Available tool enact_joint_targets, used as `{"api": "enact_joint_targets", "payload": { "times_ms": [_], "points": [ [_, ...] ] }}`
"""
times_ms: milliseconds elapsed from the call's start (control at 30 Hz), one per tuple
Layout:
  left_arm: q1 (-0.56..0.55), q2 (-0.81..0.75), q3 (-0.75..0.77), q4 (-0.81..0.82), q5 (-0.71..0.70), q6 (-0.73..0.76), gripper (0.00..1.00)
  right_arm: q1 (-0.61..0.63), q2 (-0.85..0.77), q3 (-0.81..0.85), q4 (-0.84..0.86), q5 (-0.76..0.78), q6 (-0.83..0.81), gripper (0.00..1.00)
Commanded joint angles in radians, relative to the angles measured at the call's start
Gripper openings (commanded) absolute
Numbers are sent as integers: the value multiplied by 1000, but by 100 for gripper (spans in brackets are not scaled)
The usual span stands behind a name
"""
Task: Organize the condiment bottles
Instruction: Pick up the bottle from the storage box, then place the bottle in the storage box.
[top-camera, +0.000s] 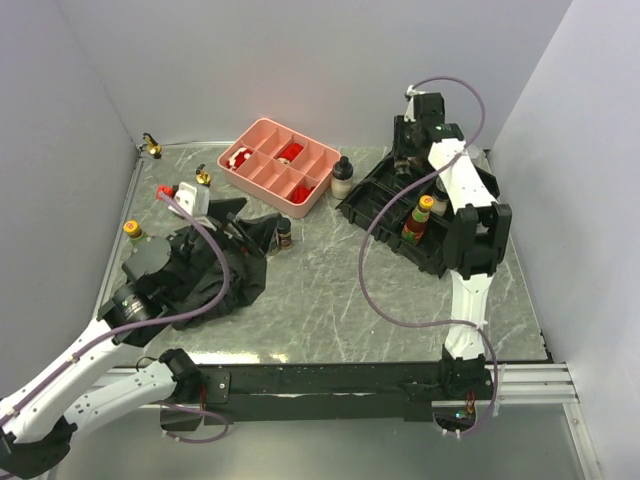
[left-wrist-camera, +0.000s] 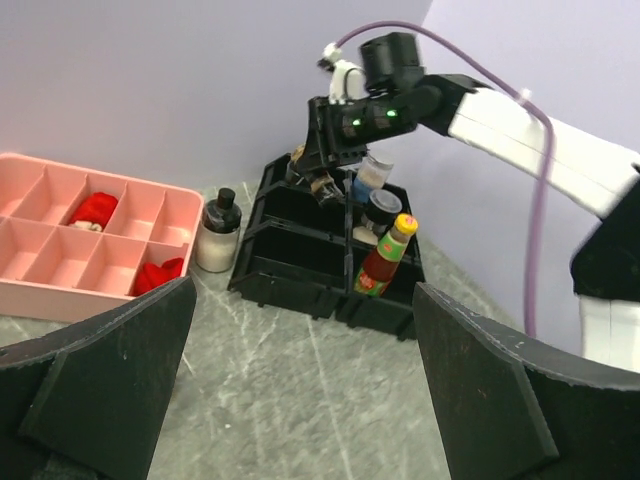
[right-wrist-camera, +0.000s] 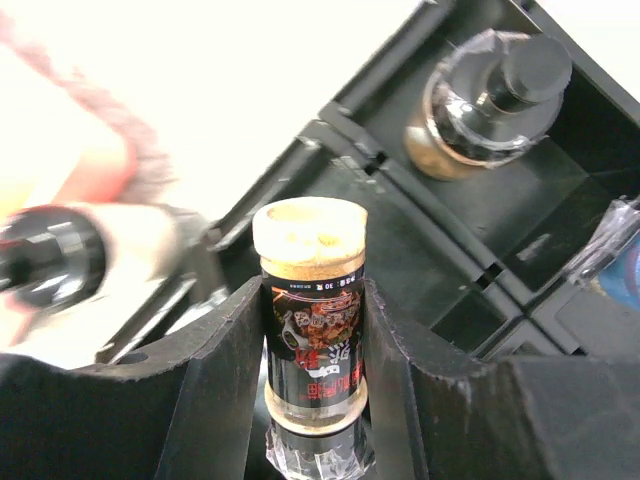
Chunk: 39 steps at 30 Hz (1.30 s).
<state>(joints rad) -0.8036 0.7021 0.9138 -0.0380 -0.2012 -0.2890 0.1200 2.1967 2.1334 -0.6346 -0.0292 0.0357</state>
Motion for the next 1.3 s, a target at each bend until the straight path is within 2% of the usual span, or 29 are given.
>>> {"api": "enact_joint_targets", "payload": {
  "times_ms": [0,133,267,300,333,433,533,633,867,1033,1267],
  "points": [
    [1,59,95,-52,-90,-148,96,4,-178,-65,27,-157,72,2],
    [17,187,201,-140,-116,-275,98,30,-320,-211,70,-256,78,1],
    [101,313,309,-195,21,-377,99,75,-481,-361,127,-374,84,1],
    [128,338,332,-198,114,-410,99,101,-508,-421,159,-403,87,0],
    [185,383,368,-198,158,-426,99,115,-534,-450,176,-476,98,0],
    [263,477,442,-200,281,-453,98,186,-620,-547,245,-567,125,0],
    [299,583,529,-218,417,-434,96,272,-681,-607,299,-630,142,0],
    [303,654,580,-233,485,-429,96,322,-716,-641,332,-652,161,0],
    [307,669,540,-238,490,-467,99,379,-770,-704,438,-650,217,0],
    [313,659,482,-197,534,-490,96,379,-766,-698,454,-661,228,0],
    [316,692,487,-223,551,-512,91,379,-769,-707,475,-673,245,0]
  ]
}}
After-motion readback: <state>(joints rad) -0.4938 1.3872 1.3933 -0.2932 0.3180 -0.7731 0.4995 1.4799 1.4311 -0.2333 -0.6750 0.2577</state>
